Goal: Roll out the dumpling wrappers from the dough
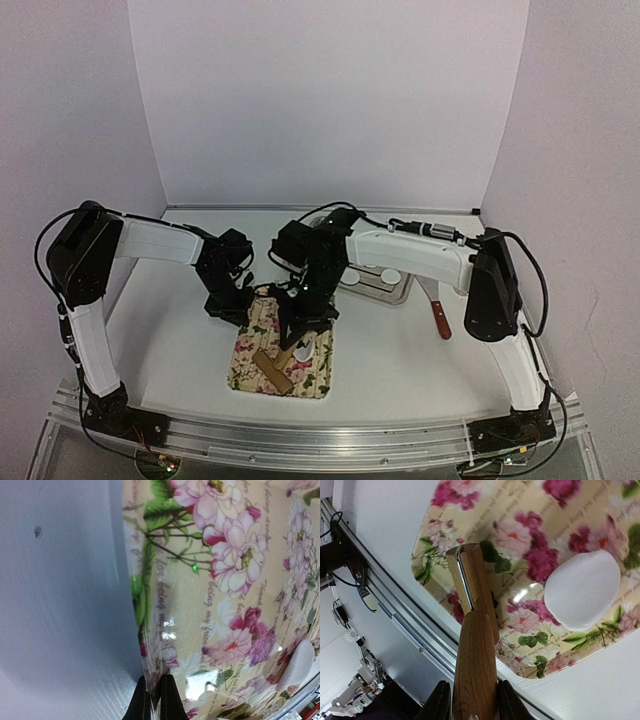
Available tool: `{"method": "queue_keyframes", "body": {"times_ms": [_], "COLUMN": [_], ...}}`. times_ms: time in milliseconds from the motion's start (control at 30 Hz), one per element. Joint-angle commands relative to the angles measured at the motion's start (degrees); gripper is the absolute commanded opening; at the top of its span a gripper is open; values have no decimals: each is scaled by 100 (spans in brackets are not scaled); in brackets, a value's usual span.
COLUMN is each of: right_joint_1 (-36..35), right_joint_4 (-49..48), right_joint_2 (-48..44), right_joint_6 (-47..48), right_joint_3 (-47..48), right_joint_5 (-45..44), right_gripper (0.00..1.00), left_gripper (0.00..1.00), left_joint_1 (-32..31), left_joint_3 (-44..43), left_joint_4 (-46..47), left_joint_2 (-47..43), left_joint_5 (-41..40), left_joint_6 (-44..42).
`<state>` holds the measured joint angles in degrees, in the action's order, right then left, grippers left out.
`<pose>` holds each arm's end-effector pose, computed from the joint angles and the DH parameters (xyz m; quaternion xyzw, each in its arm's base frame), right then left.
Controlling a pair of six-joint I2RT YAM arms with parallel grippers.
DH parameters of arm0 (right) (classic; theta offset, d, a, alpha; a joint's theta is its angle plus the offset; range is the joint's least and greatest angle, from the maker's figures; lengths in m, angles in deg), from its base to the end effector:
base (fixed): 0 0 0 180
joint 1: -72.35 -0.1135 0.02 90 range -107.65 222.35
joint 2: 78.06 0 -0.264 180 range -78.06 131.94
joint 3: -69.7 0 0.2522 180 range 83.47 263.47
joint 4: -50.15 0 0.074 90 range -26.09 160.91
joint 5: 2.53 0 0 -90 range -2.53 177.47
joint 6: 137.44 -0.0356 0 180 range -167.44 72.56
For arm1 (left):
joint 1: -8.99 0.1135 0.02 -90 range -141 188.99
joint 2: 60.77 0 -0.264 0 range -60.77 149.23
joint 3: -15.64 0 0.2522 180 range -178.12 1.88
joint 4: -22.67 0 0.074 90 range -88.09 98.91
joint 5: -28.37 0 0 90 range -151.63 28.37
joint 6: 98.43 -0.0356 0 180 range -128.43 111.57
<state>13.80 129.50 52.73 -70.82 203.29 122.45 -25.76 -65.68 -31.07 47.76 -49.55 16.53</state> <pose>0.2270 0.4102 0.2254 0.3197 -0.8923 -0.2986 0.1113 0.2795 -0.2029 0.1410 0.0929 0.9870 -0.1300 0.0158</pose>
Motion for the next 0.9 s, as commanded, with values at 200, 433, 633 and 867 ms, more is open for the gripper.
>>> {"method": "queue_keyframes", "body": {"times_ms": [200, 433, 633, 867], "right_joint_1": [-284, 108, 491, 568], "right_joint_4": [375, 668, 713, 866], "right_joint_2": [-1711, -2042, -1523, -785], "right_joint_6": [-585, -1026, -529, 10], "right_joint_3": [-448, -889, -462, 278], "right_joint_5": [-1236, -1857, -1797, -1619], "right_gripper": [0, 0, 0, 0], "left_gripper": [0, 0, 0, 0], "left_joint_1": [-31, -31, -31, -31], "left_joint_3": [-42, -30, -96, -232], "left_joint_4": [278, 577, 659, 538], "left_joint_2": [468, 304, 307, 431], "left_joint_5": [-482, -220, -114, -255], "left_joint_6": [-502, -811, -1305, -1581]}}
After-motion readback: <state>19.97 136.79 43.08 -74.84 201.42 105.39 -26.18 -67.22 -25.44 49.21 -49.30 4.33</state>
